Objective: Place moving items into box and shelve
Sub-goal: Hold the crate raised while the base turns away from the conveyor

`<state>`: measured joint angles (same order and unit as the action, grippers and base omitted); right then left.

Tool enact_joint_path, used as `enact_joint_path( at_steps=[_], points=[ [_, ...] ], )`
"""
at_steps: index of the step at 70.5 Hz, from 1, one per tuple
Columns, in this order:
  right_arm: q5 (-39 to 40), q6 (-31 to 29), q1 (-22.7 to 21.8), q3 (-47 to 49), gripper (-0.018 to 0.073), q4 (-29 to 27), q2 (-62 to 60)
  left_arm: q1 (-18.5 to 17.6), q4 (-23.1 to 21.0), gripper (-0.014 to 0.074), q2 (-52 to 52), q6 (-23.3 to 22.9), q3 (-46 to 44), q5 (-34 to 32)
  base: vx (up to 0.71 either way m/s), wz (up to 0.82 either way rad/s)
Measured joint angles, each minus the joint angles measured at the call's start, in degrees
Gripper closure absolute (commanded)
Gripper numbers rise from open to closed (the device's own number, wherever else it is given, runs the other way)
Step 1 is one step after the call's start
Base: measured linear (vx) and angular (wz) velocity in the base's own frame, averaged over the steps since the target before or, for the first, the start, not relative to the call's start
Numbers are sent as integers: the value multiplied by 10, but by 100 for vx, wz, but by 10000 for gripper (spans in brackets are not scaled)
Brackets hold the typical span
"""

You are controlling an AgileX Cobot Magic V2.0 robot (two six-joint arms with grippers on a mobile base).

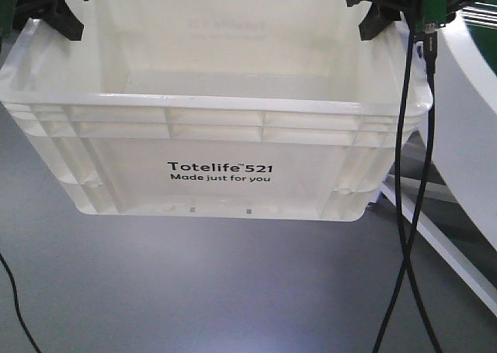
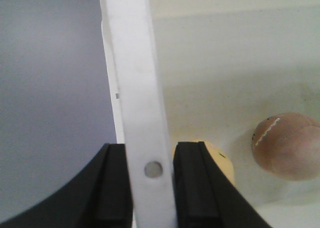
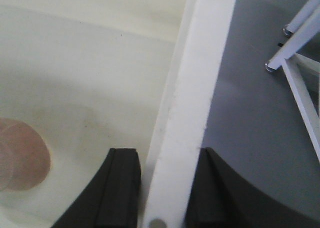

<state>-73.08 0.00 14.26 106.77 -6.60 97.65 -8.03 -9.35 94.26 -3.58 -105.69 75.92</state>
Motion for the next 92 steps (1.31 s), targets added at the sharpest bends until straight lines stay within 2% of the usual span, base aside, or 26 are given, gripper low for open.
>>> enact_joint_path(
  at_steps=[42,92],
  points=[
    [0,0,0,0,571,-1,0,0,0,613,0,0,0,0,4,69],
    [-4,0,0,0,571,-1,0,0,0,613,0,0,0,0,20,67]
  ],
)
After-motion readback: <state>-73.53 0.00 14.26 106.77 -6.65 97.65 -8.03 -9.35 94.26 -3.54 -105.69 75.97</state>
